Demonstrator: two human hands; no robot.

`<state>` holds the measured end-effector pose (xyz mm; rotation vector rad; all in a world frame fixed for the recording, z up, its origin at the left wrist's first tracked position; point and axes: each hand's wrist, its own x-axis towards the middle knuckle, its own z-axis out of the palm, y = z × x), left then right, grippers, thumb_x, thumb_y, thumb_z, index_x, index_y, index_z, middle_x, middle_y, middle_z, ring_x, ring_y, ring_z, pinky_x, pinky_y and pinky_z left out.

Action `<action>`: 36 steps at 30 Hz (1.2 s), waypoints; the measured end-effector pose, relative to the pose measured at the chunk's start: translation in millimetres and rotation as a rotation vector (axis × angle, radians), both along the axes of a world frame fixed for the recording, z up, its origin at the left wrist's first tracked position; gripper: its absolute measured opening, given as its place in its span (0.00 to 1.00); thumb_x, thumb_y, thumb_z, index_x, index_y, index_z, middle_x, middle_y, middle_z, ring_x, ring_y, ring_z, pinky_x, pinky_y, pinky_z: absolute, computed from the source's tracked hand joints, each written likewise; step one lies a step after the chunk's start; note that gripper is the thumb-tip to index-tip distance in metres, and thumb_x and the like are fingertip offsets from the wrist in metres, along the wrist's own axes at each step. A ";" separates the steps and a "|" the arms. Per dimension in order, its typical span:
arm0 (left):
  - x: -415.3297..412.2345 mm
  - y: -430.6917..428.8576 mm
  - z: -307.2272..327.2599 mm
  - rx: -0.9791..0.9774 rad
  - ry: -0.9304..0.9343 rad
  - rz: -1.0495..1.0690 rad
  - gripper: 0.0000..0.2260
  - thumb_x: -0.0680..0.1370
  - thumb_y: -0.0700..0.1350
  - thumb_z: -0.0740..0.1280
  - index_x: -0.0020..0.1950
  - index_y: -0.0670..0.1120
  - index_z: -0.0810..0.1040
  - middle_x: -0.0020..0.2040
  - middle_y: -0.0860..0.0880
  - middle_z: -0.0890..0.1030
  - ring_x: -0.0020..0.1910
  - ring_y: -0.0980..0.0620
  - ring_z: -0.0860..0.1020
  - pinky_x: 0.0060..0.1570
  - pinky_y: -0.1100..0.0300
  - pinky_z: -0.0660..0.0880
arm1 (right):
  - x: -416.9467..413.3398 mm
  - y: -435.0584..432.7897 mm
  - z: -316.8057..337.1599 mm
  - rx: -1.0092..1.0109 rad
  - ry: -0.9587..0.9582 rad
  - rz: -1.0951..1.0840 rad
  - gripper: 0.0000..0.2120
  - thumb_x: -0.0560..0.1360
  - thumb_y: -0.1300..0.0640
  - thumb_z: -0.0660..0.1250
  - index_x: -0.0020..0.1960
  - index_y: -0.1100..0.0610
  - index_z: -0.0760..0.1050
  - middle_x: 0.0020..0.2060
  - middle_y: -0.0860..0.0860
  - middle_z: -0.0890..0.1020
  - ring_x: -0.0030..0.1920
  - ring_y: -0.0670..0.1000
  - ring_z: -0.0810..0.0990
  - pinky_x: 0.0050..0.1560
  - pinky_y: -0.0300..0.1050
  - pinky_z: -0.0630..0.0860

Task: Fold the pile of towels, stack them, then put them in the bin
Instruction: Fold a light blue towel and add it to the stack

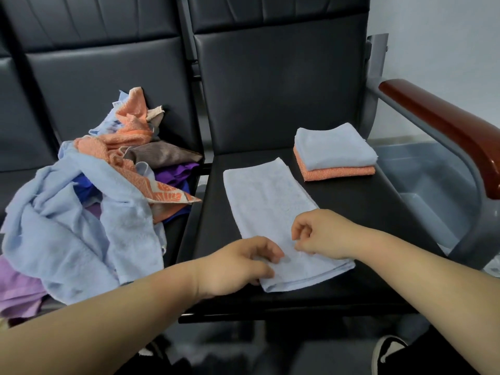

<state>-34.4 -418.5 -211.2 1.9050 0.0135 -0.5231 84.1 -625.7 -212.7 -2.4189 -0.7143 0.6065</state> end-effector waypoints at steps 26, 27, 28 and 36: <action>21.0 72.6 65.4 -0.105 0.171 0.393 0.09 0.80 0.36 0.63 0.43 0.47 0.76 0.39 0.45 0.81 0.36 0.49 0.81 0.38 0.59 0.78 | -1.9 -7.6 36.1 0.325 0.342 -0.295 0.04 0.73 0.60 0.69 0.47 0.58 0.79 0.42 0.54 0.80 0.42 0.52 0.76 0.43 0.46 0.70; 18.7 78.0 67.3 -0.113 0.260 0.331 0.08 0.79 0.36 0.64 0.43 0.47 0.78 0.40 0.45 0.82 0.38 0.48 0.81 0.39 0.59 0.77 | -2.2 -9.5 37.8 0.333 0.498 -0.304 0.08 0.75 0.61 0.68 0.53 0.59 0.81 0.46 0.54 0.84 0.45 0.52 0.79 0.44 0.46 0.74; 17.1 82.2 68.3 -0.120 0.323 0.277 0.08 0.78 0.36 0.64 0.43 0.46 0.79 0.41 0.45 0.82 0.38 0.48 0.81 0.40 0.59 0.77 | -1.4 -11.1 38.8 0.316 0.603 -0.299 0.11 0.77 0.62 0.67 0.58 0.59 0.82 0.50 0.54 0.86 0.48 0.52 0.82 0.46 0.46 0.76; 46.4 87.7 48.2 -0.036 0.138 0.474 0.08 0.79 0.36 0.64 0.43 0.47 0.78 0.39 0.46 0.82 0.34 0.52 0.80 0.33 0.59 0.71 | 20.2 3.1 37.3 0.378 0.557 -0.466 0.07 0.79 0.58 0.69 0.55 0.58 0.82 0.49 0.55 0.87 0.46 0.53 0.85 0.43 0.47 0.78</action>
